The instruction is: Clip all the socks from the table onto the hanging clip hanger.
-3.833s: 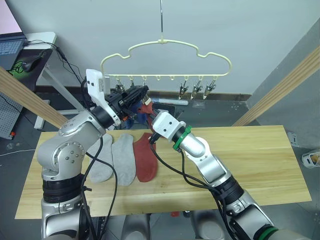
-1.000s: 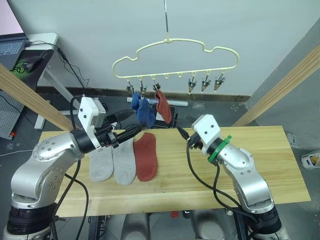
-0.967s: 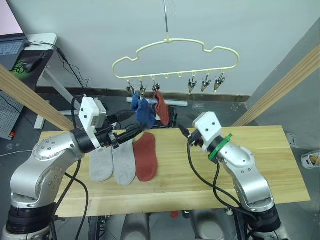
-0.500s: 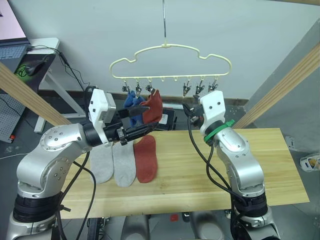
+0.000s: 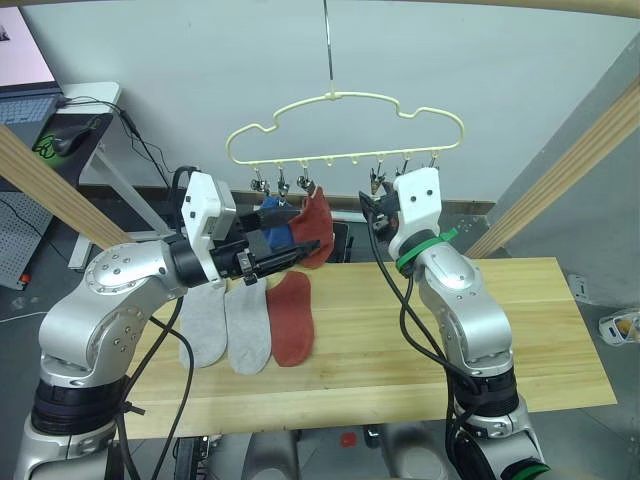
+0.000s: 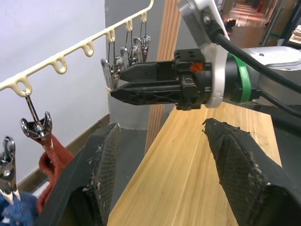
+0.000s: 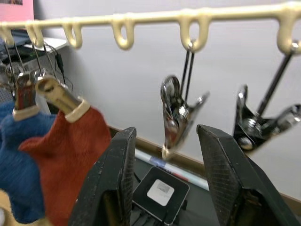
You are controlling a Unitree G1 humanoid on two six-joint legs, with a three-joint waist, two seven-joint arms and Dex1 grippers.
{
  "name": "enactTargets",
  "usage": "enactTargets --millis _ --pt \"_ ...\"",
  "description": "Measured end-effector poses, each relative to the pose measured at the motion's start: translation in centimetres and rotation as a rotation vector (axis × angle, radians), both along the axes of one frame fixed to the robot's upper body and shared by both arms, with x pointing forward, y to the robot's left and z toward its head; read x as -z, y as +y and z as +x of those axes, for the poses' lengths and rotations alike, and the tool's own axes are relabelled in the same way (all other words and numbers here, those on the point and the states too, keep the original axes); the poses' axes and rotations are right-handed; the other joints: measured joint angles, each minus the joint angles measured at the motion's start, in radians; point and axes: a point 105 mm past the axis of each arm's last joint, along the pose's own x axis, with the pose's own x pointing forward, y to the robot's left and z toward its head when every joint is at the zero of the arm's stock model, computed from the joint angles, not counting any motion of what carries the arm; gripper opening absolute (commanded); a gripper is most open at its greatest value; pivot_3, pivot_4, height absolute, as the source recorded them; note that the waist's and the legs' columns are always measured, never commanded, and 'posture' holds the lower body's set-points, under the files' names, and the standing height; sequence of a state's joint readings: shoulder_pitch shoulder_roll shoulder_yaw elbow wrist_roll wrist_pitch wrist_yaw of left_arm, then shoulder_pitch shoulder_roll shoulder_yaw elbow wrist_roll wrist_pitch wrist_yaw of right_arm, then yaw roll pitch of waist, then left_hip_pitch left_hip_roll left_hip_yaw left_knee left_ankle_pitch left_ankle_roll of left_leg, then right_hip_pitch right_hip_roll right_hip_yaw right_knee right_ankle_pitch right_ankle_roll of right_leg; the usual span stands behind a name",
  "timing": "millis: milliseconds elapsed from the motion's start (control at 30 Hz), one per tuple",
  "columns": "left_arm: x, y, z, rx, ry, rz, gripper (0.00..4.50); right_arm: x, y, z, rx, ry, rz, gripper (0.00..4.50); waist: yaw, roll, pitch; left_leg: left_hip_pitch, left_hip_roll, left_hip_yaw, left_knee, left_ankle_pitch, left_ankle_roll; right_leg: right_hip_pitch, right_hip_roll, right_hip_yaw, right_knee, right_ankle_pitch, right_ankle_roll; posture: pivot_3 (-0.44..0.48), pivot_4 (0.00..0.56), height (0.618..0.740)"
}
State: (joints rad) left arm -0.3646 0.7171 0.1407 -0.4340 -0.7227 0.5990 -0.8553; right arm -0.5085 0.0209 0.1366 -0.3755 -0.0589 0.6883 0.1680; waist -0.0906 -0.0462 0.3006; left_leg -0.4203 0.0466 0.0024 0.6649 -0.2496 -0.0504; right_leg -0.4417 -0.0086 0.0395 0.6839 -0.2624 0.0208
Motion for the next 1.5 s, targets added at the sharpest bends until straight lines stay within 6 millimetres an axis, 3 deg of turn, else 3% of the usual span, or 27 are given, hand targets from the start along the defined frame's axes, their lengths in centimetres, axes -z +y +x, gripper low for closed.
enactTargets --millis 367,767,1500 --pt "0.1 0.1 0.1 0.0 0.007 -0.001 3.08 -1.2 0.3 0.9 0.015 -0.013 0.068 2.11 0.0 0.0 -0.002 0.001 0.0 0.0 0.001 0.0 0.0 0.0 0.0 0.0 0.003 0.0 0.0 -0.166 0.228 0.736" --pt "0.1 0.1 0.1 -0.004 0.007 -0.001 3.08 -1.3 1.9 1.2 -0.039 0.023 0.133 2.11 0.0 0.0 -0.002 0.002 0.0 0.0 0.006 0.001 0.001 0.0 0.0 0.0 0.01 0.0 0.0 -0.154 0.228 0.736" --pt "0.5 0.2 0.1 -0.026 0.02 -0.001 3.08 -1.5 2.5 1.4 -0.063 0.0 0.145 2.11 0.001 0.0 -0.002 0.002 0.0 0.0 0.012 0.0 0.001 0.0 0.005 0.001 0.014 0.001 -0.002 -0.14 0.231 0.736"
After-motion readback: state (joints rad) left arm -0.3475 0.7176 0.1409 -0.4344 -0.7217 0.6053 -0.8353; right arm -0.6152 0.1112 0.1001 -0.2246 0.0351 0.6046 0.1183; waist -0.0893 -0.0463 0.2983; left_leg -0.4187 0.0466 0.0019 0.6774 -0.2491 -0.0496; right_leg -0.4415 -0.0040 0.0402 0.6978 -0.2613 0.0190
